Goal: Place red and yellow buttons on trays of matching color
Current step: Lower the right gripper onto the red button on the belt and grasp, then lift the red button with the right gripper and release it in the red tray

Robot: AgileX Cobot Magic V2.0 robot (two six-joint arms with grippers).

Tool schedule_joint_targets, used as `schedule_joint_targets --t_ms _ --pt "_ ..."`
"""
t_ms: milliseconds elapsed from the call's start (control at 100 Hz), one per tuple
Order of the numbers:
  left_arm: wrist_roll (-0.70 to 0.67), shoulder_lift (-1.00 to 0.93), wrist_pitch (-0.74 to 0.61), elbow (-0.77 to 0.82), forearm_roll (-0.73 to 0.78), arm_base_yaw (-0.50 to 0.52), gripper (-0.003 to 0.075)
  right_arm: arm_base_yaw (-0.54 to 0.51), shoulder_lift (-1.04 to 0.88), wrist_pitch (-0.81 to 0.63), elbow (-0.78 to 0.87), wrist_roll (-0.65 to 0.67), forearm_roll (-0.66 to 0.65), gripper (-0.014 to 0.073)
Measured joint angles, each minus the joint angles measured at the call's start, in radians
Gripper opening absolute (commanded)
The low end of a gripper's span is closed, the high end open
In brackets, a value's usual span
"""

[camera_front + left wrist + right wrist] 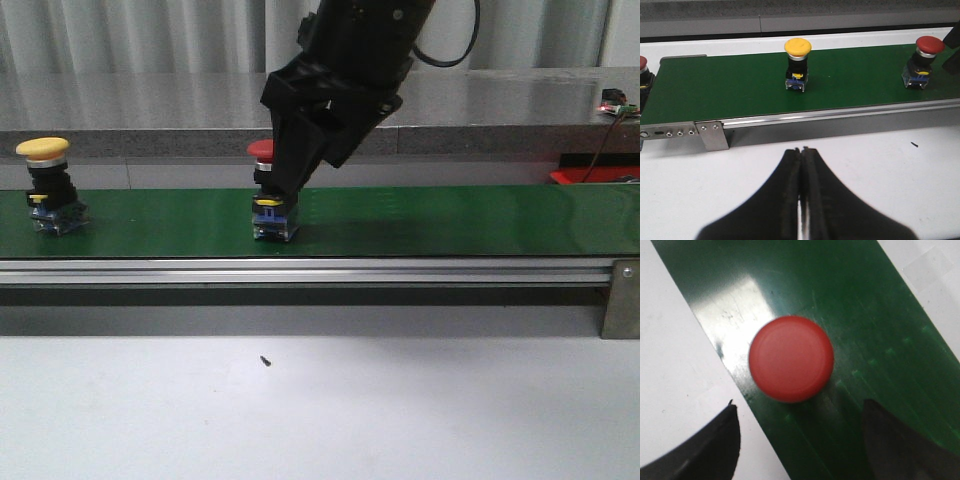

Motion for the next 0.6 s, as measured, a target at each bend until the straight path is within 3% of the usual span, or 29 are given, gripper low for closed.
schedule_joint_targets --t_ms 200,500,600 --pt "0.000 0.000 0.000 0.000 0.000 0.000 -0.0020 0.000 0.005 -0.063 -0.004 -0.010 0.017 0.0484" --pt "0.000 0.000 0.000 0.000 0.000 0.000 -0.0020 0.000 0.007 -0.081 -0.004 -0.012 0.023 0.0201" --pt "0.000 0.000 0.000 0.000 0.000 0.000 -0.0020 0.000 0.007 -0.084 -0.006 -0.012 0.023 0.0155"
